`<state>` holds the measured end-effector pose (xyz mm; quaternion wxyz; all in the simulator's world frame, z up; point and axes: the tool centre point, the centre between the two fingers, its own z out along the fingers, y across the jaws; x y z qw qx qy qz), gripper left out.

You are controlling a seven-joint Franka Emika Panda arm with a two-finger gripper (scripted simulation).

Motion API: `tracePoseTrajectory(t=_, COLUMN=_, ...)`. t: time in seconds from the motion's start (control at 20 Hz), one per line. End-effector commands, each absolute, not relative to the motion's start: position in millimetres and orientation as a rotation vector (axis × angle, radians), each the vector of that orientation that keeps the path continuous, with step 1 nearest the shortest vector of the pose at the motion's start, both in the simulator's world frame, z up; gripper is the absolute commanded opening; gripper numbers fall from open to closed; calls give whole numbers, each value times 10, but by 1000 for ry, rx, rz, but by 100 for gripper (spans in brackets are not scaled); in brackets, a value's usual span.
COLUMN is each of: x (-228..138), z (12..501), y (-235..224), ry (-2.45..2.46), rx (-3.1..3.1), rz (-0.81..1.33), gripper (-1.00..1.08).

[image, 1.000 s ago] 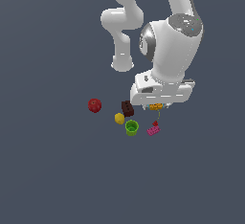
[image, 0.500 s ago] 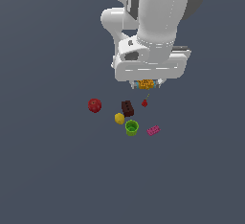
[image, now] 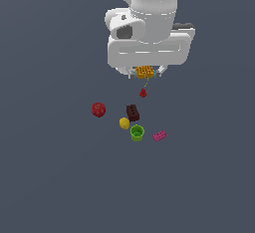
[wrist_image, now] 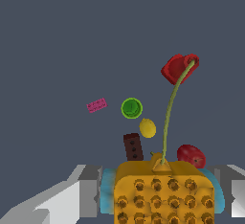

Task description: Pick up a designated object from a clutter of objects.

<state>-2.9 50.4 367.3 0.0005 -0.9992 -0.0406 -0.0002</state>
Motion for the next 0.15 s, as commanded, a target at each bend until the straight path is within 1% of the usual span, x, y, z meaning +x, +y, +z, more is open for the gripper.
tracePoseTrajectory(t=0.0, x=-32, z=3724, y=479, ry=-129, rx=-3139, rz=0, gripper=-100)
tracePoseTrajectory(t=0.1, x=-30, z=3733, y=474, ry=-129, rx=-3139, rz=0, gripper=-100)
